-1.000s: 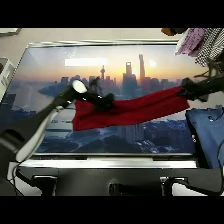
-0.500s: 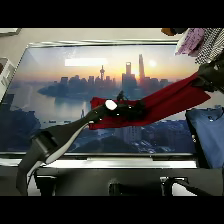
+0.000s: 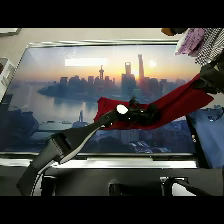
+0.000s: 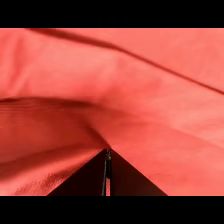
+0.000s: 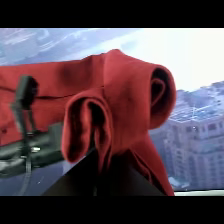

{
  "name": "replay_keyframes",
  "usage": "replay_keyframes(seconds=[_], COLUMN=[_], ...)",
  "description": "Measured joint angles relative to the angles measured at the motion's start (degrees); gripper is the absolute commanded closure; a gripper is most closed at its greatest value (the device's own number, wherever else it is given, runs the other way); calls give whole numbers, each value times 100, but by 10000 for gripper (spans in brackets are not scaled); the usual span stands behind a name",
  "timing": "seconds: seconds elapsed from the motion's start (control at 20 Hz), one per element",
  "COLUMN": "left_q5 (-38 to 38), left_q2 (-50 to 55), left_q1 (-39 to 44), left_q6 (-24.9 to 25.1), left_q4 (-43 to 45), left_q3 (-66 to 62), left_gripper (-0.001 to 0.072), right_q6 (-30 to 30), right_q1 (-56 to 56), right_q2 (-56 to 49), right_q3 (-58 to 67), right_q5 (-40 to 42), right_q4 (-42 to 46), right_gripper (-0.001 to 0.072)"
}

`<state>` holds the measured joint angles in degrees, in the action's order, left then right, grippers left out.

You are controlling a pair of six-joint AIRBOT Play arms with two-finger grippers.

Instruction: Fold the clothes and pants, and hang the long-sleeved shirts on hangers.

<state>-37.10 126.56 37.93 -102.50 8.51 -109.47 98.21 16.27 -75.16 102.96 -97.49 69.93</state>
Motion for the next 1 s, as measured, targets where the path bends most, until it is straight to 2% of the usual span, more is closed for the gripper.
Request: replay_keyframes(seconds=[0.1,0.25,0.45,0.6,0.75,1.0], left_q5=[-651,-1845,-3606,-4623,-5261,-5847], left_q2=[-203,-789,-1971,-2872,-3582,-4199], left_q1=[-315,-960,-2009,-2824,-3593,-4478], left_q6=[28,-249,-439,-291,-109,11], left_q4=[374,1650,3788,5034,5661,6013], left_q3=[-24,-37,-42,-44,-46,-46], left_gripper=[694,693,692,691,690,691], right_q6=[46,219,774,1322,1845,2441], right_q1=[-20,-326,-1410,-2485,-3451,-4441], right_q2=[-17,-37,-155,-444,-920,-1847], right_q3=[0,0,-7,-7,-7,-7], right_q5=[26,151,568,975,1447,2205], right_q4=[-20,-181,-179,129,345,474], right_gripper=[688,688,688,688,688,687])
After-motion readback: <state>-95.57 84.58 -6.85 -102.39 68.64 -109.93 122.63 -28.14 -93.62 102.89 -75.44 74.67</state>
